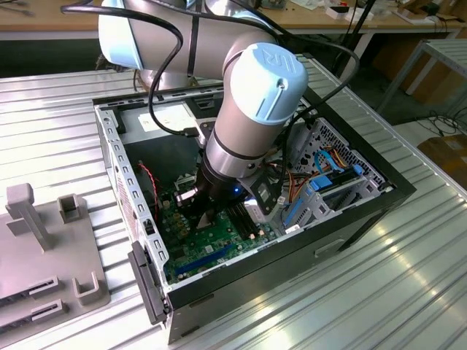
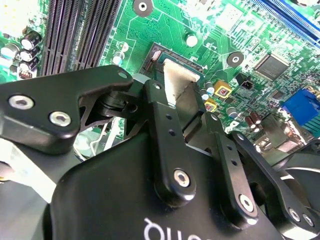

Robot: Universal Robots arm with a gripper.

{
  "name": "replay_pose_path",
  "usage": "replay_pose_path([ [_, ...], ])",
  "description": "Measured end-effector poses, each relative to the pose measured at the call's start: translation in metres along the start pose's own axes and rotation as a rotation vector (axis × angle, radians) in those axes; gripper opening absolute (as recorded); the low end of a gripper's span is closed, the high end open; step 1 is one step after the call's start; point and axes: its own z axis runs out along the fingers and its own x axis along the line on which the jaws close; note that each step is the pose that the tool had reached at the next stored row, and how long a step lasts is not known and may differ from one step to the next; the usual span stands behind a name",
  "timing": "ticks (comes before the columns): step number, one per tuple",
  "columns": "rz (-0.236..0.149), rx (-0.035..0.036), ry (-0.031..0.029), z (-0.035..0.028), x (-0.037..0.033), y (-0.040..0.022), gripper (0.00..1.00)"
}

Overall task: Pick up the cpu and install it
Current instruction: 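Place the cpu into insertion slot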

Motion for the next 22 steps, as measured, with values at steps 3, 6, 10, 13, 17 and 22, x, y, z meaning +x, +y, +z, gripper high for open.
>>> replay_pose_path([
  [3,0.000,0.0000,0.0000,0.0000,0.0000,0.0000,0.35],
  [6,0.000,0.0000,0.0000,0.0001,0.0000,0.0000,0.35],
  [10,0.000,-0.0001,0.0000,0.0000,0.0000,0.0000,0.35],
  [13,0.000,0.0000,0.0033,-0.0039,-0.0009,0.0003,0.35],
  [17,0.001,0.0000,0.0093,-0.0065,-0.0040,0.0005,0.35],
  [22,0.001,0.0001,0.0097,-0.0066,-0.0050,0.0004,0.35],
])
